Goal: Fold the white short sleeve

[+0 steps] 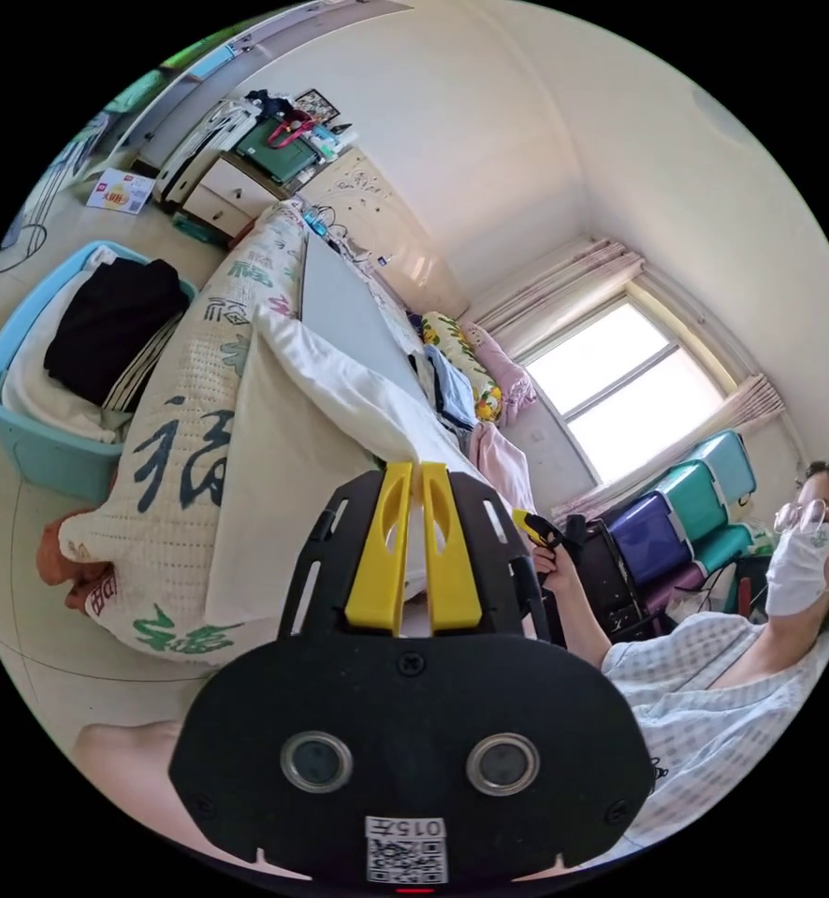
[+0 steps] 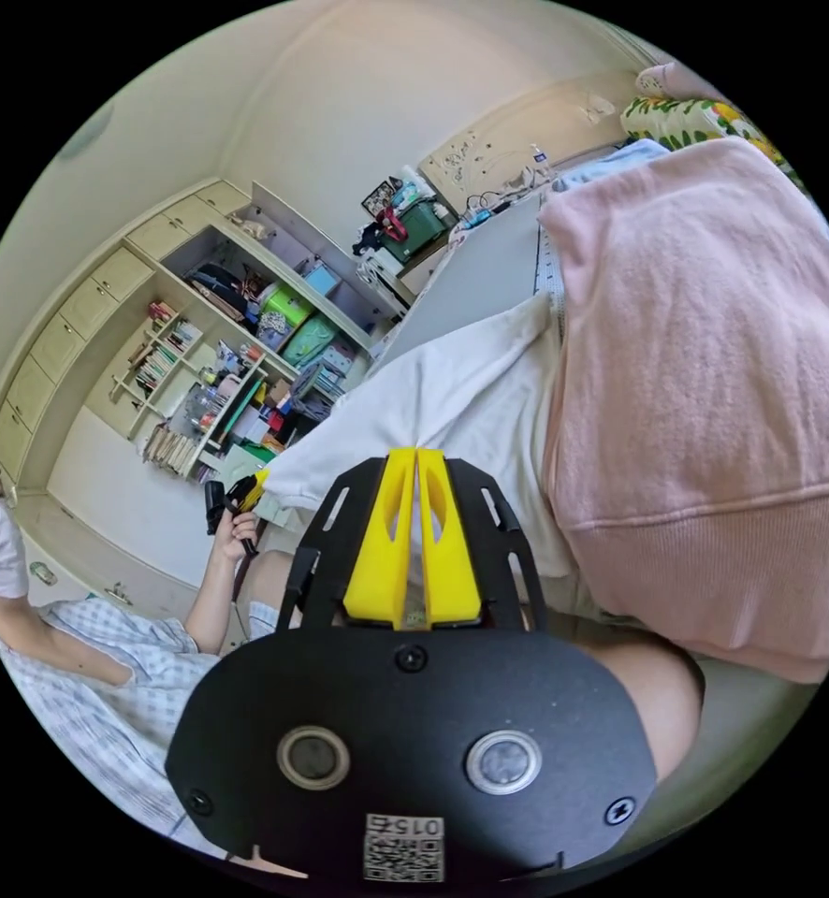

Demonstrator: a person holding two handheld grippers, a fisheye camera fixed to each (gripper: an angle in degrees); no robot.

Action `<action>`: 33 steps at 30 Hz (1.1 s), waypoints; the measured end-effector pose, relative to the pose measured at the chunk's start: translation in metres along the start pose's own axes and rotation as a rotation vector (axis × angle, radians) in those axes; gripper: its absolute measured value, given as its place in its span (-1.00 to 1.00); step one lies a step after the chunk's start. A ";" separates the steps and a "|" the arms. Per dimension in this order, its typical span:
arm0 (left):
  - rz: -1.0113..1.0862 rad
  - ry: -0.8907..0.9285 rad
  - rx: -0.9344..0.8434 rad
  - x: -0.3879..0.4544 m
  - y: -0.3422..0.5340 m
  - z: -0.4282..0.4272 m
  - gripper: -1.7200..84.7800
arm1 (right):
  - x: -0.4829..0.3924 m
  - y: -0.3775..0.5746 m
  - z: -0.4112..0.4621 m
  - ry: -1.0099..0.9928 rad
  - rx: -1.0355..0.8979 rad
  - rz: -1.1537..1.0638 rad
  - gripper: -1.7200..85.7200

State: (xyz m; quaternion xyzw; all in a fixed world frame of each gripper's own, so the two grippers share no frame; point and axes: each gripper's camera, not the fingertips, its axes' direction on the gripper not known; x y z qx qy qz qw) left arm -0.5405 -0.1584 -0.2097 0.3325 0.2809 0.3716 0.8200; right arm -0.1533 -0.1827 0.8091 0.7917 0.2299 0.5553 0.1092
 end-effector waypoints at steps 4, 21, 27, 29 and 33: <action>-0.058 -0.101 -0.062 -0.026 0.014 0.012 -0.93 | -0.016 -0.009 0.037 0.125 -0.184 -0.014 -0.95; -0.089 -0.175 0.154 -0.049 -0.094 -0.012 -0.80 | -0.381 -0.028 0.178 0.104 -0.214 -0.738 -0.76; -0.147 -0.273 0.055 -0.096 -0.162 0.049 -0.76 | -0.497 -0.020 0.302 0.021 -0.338 -0.902 -0.70; -0.182 -0.248 0.041 -0.119 -0.172 0.071 -0.75 | -0.528 -0.015 0.336 0.131 -0.304 -0.976 -0.69; -0.249 -0.184 0.013 -0.148 -0.178 0.095 -0.82 | -0.556 -0.015 0.384 0.283 -0.327 -1.053 -0.71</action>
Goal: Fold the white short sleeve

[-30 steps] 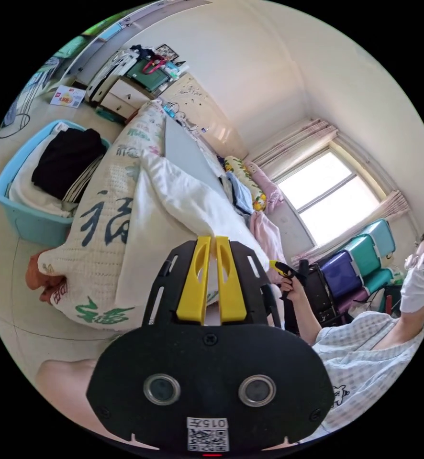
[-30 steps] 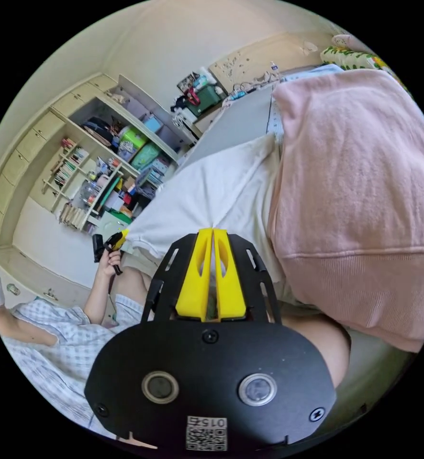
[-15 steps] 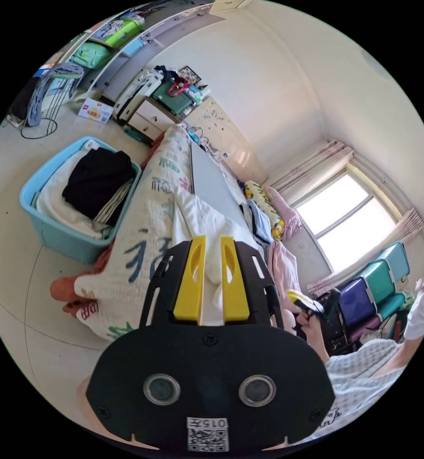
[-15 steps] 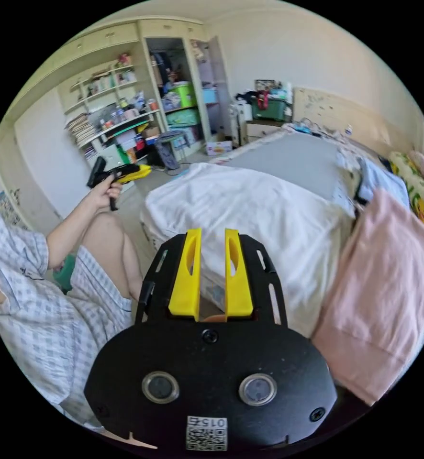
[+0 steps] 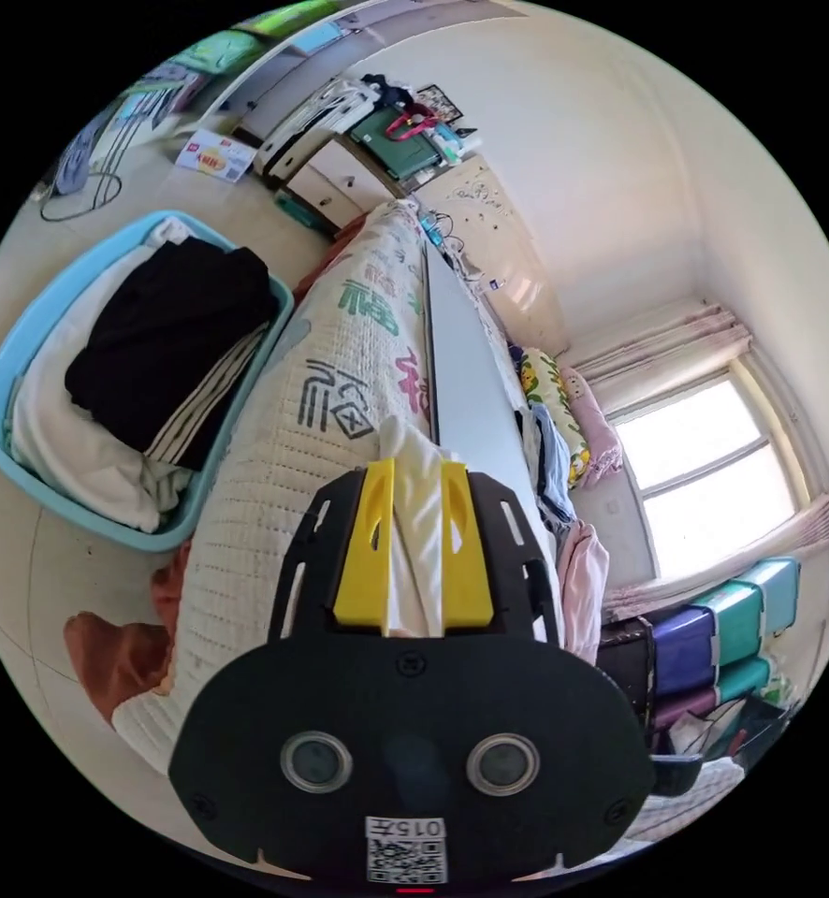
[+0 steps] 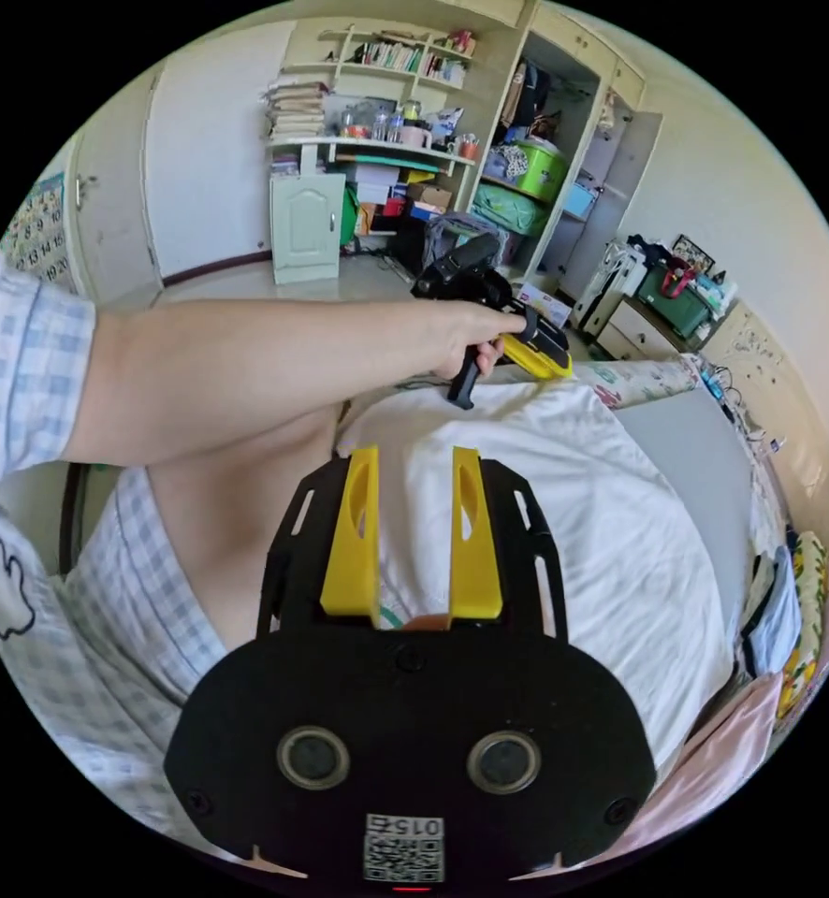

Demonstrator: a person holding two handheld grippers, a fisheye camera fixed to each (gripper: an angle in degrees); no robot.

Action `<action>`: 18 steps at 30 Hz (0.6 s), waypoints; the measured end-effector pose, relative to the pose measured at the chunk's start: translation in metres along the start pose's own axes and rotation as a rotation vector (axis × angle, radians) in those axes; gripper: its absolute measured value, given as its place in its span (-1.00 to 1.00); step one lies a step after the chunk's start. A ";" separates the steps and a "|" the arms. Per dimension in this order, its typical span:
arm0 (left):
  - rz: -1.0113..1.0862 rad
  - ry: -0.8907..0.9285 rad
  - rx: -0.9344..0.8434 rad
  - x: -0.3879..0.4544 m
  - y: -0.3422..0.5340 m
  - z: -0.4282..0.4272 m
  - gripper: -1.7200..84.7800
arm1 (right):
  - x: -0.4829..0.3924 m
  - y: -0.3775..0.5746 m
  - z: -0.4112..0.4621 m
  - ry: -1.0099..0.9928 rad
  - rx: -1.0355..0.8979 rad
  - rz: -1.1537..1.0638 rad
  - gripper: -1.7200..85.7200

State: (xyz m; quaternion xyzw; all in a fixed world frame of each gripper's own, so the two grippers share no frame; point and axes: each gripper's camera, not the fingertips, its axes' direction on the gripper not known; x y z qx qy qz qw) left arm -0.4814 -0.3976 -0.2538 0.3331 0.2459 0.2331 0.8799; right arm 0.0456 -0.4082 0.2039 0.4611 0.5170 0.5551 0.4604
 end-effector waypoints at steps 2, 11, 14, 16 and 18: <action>0.062 -0.001 -0.077 0.005 -0.011 0.012 -0.94 | 0.001 -0.016 0.021 0.007 -0.092 -0.016 -0.79; 0.190 -0.036 0.006 0.018 -0.017 0.002 -0.98 | 0.027 -0.033 0.000 -0.167 -0.089 0.001 -0.98; 0.209 -0.072 0.006 0.017 -0.016 0.006 -0.98 | 0.036 -0.042 0.004 -0.207 -0.109 0.009 -0.98; 0.215 -0.093 -0.008 0.014 -0.015 0.013 -0.98 | 0.040 -0.045 0.013 -0.206 -0.133 0.016 -0.98; 0.216 -0.113 -0.041 0.008 -0.014 0.023 -0.98 | 0.043 -0.049 0.019 -0.194 -0.147 0.023 -0.98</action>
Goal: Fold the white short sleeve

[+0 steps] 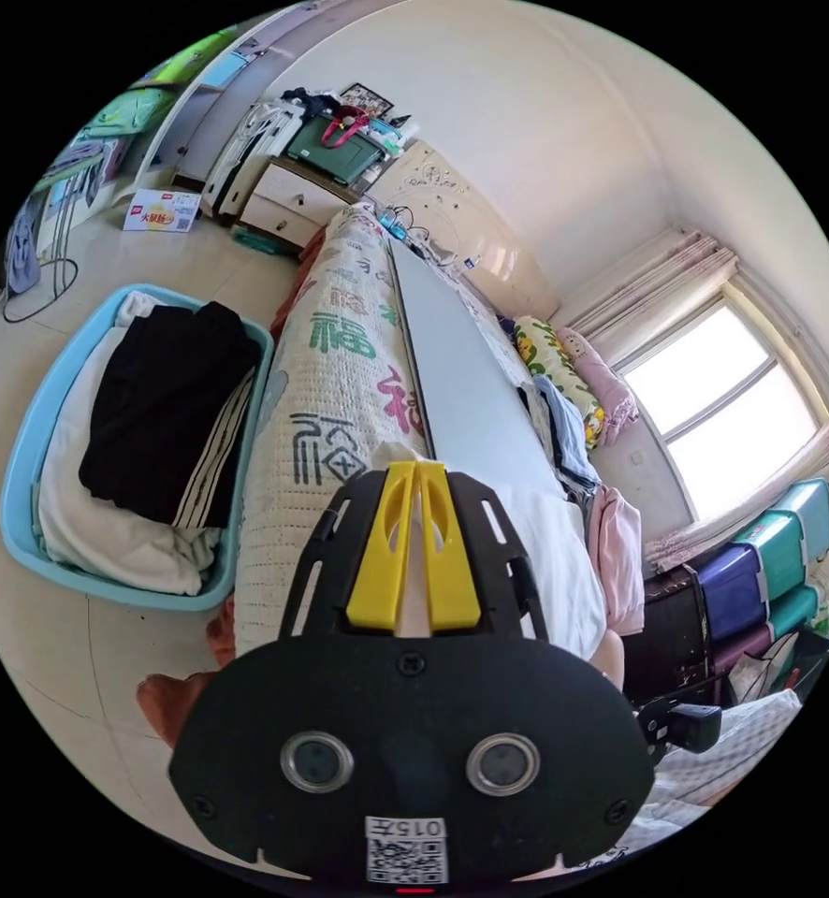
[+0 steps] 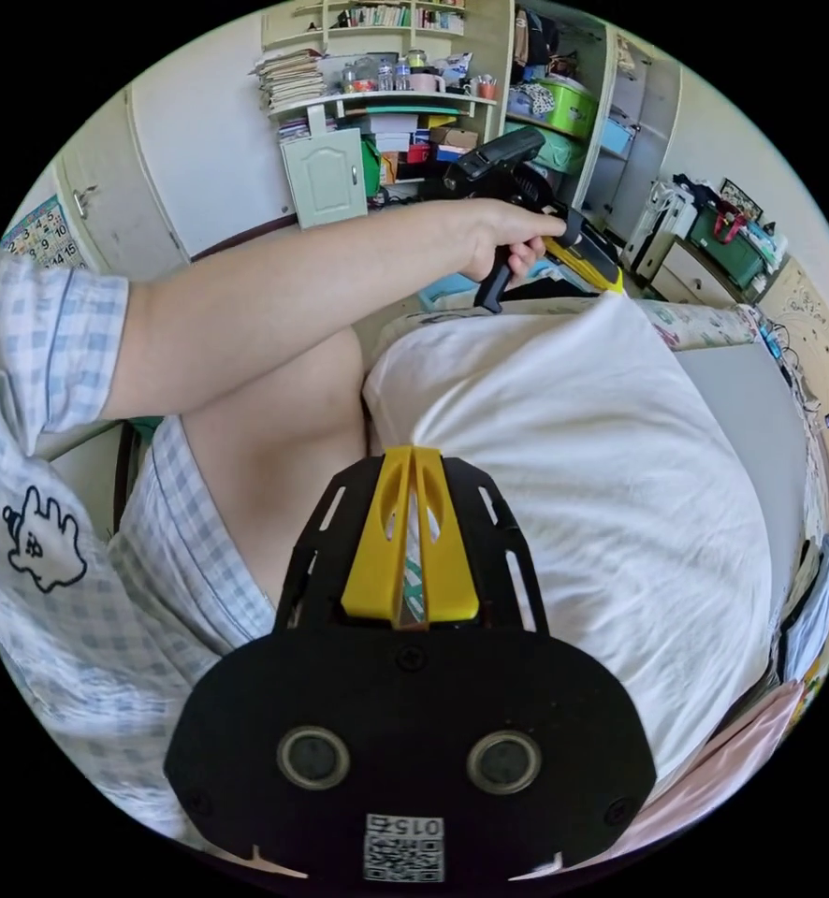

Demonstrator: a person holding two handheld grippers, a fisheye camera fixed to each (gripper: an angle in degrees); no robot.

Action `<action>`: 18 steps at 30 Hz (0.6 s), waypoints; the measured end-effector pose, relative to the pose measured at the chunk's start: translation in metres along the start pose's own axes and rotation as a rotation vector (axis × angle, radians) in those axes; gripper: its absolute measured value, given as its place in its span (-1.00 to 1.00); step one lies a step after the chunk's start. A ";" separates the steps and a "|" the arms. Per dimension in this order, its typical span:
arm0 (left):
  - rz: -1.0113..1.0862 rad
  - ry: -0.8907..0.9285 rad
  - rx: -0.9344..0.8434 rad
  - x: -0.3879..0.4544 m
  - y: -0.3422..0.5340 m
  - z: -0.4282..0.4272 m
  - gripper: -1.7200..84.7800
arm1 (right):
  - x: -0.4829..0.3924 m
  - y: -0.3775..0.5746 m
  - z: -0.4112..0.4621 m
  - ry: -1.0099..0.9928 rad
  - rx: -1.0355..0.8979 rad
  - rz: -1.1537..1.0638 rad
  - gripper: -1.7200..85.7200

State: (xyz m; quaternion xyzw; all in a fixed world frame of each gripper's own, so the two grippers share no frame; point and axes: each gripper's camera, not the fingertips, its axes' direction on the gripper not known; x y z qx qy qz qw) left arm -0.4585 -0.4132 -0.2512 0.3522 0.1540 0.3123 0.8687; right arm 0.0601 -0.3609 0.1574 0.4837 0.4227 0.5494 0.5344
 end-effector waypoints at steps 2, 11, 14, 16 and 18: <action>-0.002 -0.051 -0.076 -0.007 0.002 0.018 -0.98 | -0.002 -0.005 0.004 0.052 -0.015 -0.009 -0.98; 0.037 -0.126 -0.105 -0.008 0.021 0.039 -0.96 | 0.009 0.009 -0.011 0.122 0.018 0.045 -0.94; 0.034 -0.126 -0.100 -0.012 0.031 0.039 -0.94 | 0.028 0.029 -0.029 0.057 0.058 0.116 -0.89; 0.029 -0.125 -0.091 -0.015 0.038 0.037 -0.89 | 0.037 0.042 -0.036 0.022 0.056 0.143 -0.87; 0.021 -0.146 -0.078 -0.019 0.045 0.034 -0.84 | 0.044 0.058 -0.044 0.000 0.053 0.177 -0.85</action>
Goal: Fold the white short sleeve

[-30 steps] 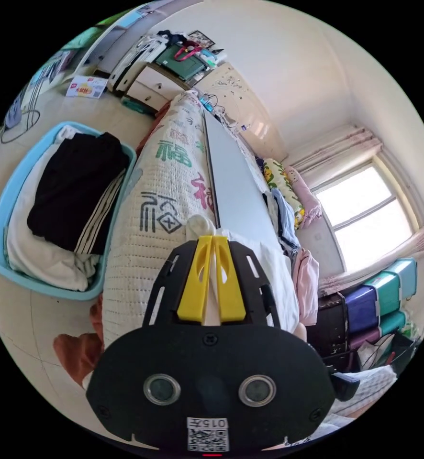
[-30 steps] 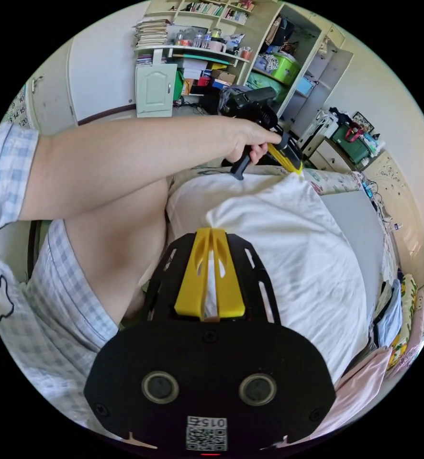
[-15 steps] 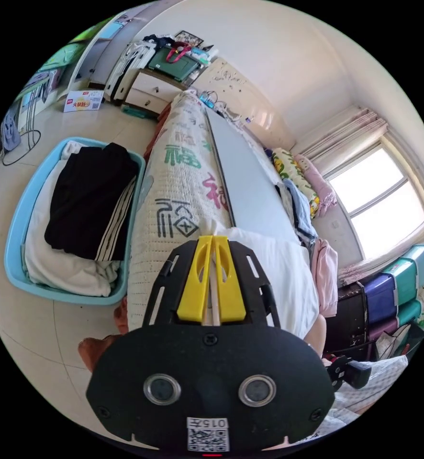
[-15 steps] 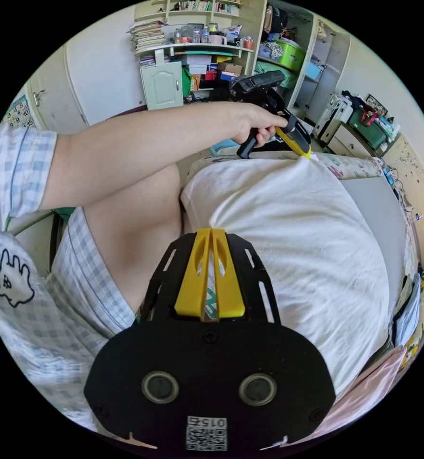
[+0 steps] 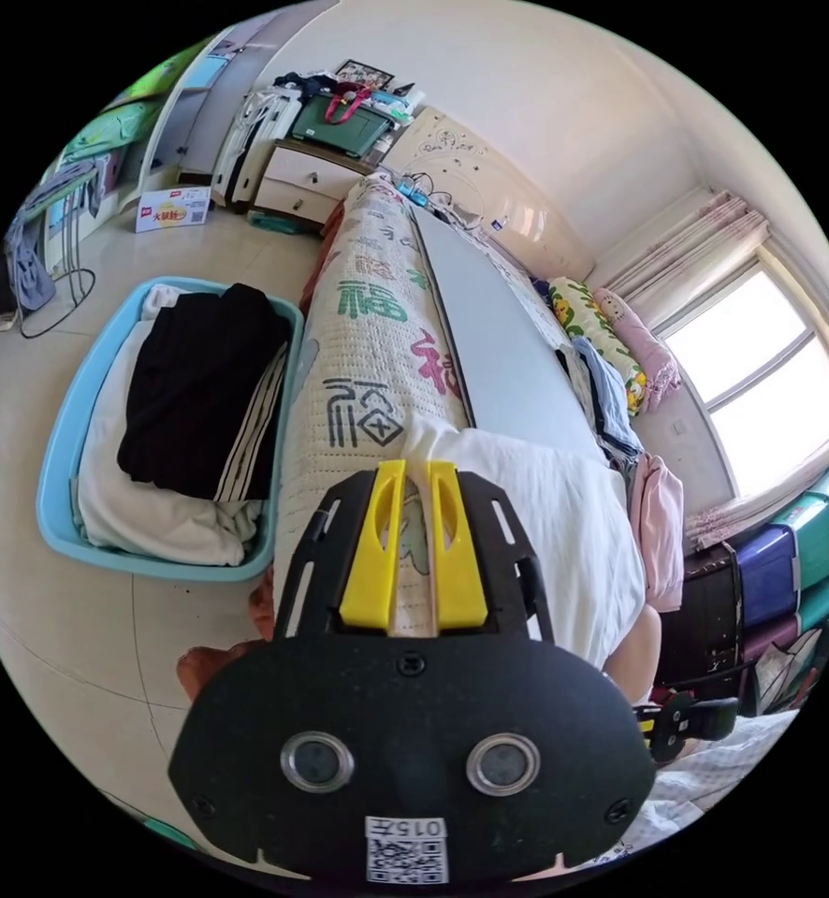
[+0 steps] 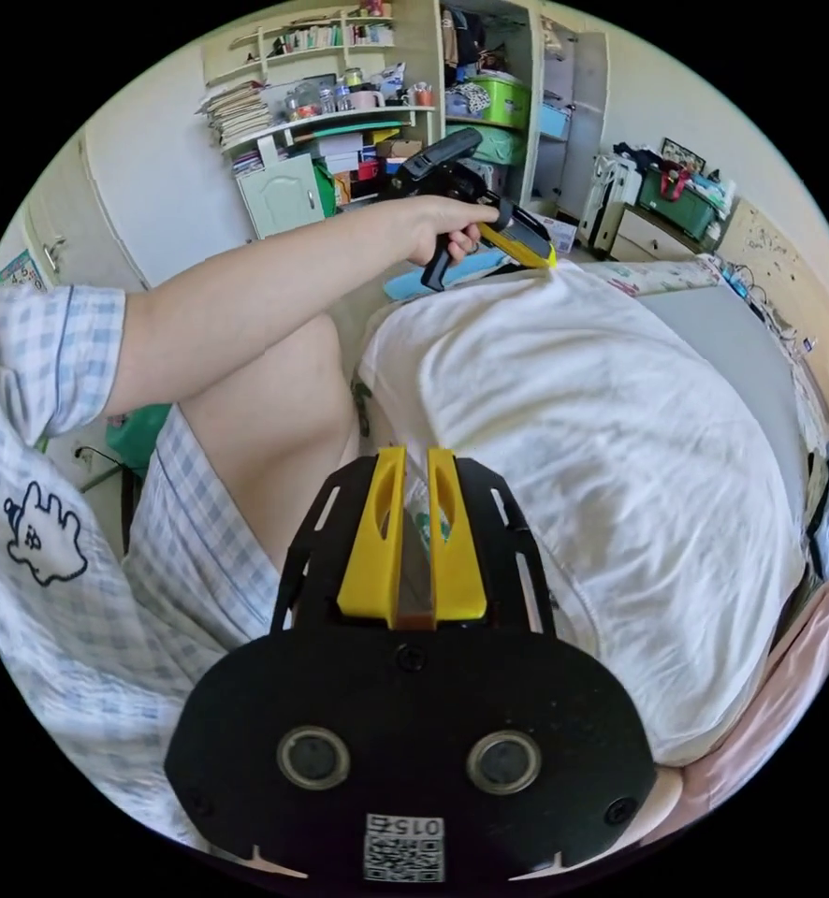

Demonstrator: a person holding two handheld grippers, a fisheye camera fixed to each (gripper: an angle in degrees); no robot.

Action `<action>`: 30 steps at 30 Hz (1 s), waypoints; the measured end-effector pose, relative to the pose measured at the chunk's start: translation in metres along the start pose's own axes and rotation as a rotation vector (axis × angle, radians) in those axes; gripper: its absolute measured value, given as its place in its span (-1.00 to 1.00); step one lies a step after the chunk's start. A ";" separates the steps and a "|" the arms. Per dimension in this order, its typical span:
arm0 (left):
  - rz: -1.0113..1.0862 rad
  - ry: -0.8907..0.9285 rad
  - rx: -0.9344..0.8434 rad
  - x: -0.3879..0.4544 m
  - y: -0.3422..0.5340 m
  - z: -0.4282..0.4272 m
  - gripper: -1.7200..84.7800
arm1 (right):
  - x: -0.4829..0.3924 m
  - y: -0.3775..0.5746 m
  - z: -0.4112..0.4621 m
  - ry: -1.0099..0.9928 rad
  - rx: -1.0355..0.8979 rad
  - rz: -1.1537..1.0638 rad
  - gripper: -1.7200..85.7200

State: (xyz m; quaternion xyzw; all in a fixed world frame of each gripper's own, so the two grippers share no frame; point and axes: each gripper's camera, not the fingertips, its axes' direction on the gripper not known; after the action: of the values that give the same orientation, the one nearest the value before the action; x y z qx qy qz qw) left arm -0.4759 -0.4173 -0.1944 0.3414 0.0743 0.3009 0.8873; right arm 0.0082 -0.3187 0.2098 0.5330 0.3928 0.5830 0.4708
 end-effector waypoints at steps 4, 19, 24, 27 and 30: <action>-0.028 0.015 0.080 -0.005 0.023 -0.013 -0.82 | 0.020 0.040 -0.029 -0.010 0.019 0.113 -0.85; 0.296 0.058 0.274 0.062 0.122 -0.018 -0.82 | 0.089 0.172 -0.135 0.021 0.213 0.460 -0.94; 0.329 0.109 0.313 0.067 0.145 -0.015 -0.82 | 0.099 0.211 -0.164 0.096 0.253 0.484 -0.91; 0.386 0.121 0.342 0.076 0.162 -0.011 -0.85 | 0.119 0.241 -0.189 0.161 0.296 0.502 -0.84; 0.458 0.121 0.318 0.096 0.171 0.003 -0.86 | 0.158 0.276 -0.218 0.252 0.342 0.547 -0.80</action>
State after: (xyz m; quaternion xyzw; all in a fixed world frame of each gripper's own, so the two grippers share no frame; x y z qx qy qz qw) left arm -0.4795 -0.2629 -0.0736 0.4655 0.0944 0.4981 0.7255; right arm -0.2419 -0.2246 0.4882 0.6138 0.3823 0.6746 0.1487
